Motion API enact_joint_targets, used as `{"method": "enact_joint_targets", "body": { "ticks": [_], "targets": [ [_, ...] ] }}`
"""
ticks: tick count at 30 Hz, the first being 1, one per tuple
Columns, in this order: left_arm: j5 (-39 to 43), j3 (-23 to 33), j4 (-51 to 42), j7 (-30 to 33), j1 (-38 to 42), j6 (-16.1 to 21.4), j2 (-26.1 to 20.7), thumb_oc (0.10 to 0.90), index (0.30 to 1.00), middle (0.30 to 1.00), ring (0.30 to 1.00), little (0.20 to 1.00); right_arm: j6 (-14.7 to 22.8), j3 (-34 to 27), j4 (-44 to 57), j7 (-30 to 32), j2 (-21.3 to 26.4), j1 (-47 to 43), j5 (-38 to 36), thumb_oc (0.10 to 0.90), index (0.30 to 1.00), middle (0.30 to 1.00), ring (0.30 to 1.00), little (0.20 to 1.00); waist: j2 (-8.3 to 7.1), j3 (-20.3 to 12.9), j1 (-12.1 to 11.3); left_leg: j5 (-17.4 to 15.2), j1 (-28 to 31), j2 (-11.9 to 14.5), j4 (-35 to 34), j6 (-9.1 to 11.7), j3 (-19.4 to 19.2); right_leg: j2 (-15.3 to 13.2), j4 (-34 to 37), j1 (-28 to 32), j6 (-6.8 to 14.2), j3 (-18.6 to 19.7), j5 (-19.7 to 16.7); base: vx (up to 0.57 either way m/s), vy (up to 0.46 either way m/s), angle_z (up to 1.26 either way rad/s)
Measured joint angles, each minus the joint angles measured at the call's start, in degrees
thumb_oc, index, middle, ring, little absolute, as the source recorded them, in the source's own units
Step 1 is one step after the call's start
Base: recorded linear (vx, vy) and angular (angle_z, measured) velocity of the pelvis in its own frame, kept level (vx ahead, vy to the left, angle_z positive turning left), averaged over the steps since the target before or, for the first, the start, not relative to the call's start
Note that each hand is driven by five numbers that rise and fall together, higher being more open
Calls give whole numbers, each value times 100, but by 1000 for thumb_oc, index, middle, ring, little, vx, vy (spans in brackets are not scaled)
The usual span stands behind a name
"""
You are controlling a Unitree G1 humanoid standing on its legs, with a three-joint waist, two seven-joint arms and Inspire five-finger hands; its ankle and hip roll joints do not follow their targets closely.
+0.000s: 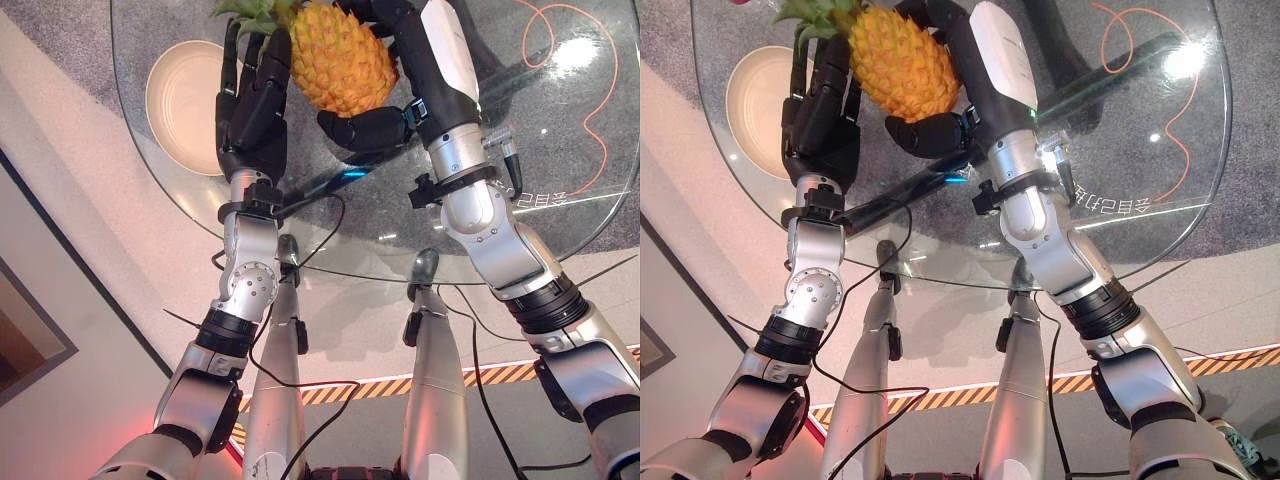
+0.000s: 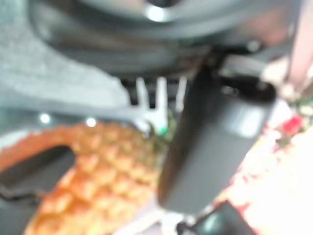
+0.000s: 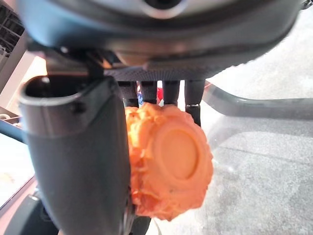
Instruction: Pick up the fruit to the plate
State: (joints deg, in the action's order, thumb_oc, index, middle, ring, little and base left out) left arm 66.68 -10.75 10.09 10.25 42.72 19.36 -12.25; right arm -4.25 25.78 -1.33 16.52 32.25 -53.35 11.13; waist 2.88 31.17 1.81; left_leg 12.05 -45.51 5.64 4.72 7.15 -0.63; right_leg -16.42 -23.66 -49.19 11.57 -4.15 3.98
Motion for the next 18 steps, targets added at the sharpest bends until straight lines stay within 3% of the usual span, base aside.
{"method": "enact_joint_targets", "body": {
  "ticks": [14, 18],
  "targets": [
    [52, -37, 6, -246, 0, -4, -44, 800, 900, 900, 900, 900, -1, -75, -2, 2, 18, -5, -1, 100, 300, 300, 300, 200, 0, 0, 23, 0, 0, 0, 0, 0, 0, 1, 0, 0, 0, 0, 0, 0, 0, 0],
    [-27, -101, 5, 21, 5, 172, -39, 800, 900, 900, 900, 900, -1, -46, -1, 2, -1, -6, 1, 100, 300, 300, 300, 200, -1, 0, 18, 0, 0, 1, 0, 0, 1, 3, 0, 1, 0, 0, 0, 0, 0, 0]
  ]
}}
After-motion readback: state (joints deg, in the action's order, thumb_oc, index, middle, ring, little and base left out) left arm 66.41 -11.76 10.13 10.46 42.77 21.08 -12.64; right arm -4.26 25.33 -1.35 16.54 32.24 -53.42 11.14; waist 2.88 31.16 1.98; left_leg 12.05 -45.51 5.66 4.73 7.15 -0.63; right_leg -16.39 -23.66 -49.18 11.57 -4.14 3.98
